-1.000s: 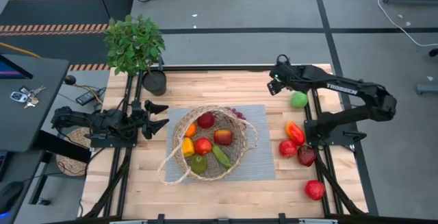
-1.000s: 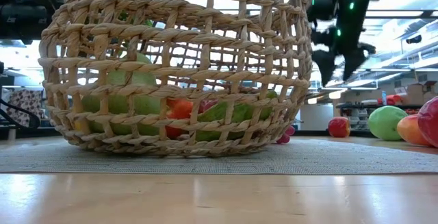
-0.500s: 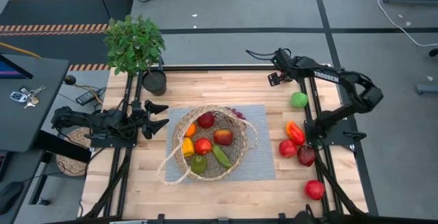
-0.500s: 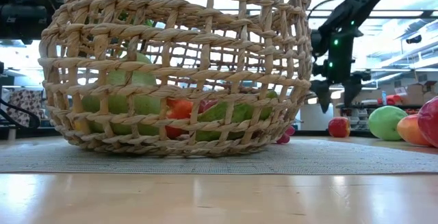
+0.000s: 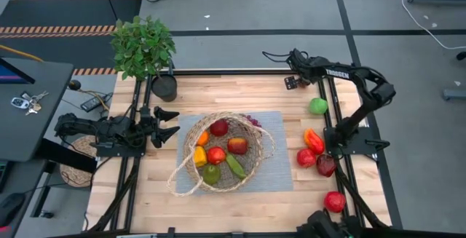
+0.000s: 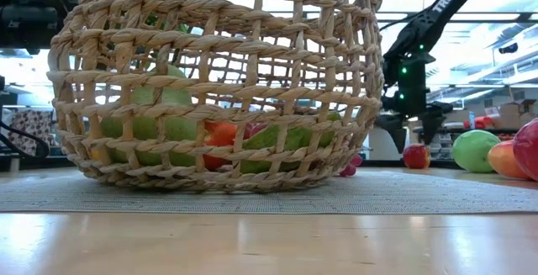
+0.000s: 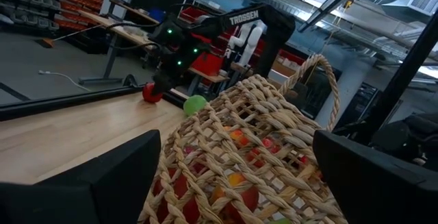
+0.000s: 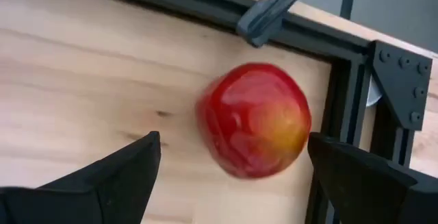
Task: Build produce basket
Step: Put the dark red apple into the brown basket
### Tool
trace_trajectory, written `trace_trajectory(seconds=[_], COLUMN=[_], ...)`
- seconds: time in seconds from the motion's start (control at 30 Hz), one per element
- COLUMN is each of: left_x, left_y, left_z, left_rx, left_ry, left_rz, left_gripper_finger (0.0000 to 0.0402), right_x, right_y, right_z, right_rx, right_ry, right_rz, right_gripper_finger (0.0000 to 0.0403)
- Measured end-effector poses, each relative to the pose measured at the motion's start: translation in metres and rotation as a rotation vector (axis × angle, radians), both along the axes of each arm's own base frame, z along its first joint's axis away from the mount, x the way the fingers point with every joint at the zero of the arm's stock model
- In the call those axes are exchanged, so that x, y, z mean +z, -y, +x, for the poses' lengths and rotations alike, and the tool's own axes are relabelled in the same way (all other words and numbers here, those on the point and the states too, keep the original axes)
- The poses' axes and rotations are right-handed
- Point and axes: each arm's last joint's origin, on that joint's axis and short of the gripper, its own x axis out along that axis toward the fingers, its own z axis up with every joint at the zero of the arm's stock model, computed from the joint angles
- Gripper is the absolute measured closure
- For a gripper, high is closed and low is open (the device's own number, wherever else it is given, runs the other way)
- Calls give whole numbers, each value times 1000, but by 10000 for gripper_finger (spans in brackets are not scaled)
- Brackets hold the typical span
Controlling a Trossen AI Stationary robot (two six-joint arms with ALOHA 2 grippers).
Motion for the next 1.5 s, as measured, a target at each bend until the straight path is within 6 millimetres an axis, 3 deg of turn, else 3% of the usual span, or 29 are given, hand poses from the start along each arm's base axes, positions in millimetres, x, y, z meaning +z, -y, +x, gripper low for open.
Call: trace_trajectory(seconds=[0.4,1.13,1.5], left_x=[0,0,0], left_y=[0,0,0], left_z=[0,0,0], left_rx=[0,0,0], left_ry=[0,0,0], left_rz=[0,0,0], left_gripper_finger=[12,12,12], right_x=[-17,-16,-16], right_y=[10,16,17], right_z=[18,23,24], right_rx=[78,193,195], right_ry=[-14,31,35], right_rz=[90,90,86], right_gripper_finger=[29,30,88])
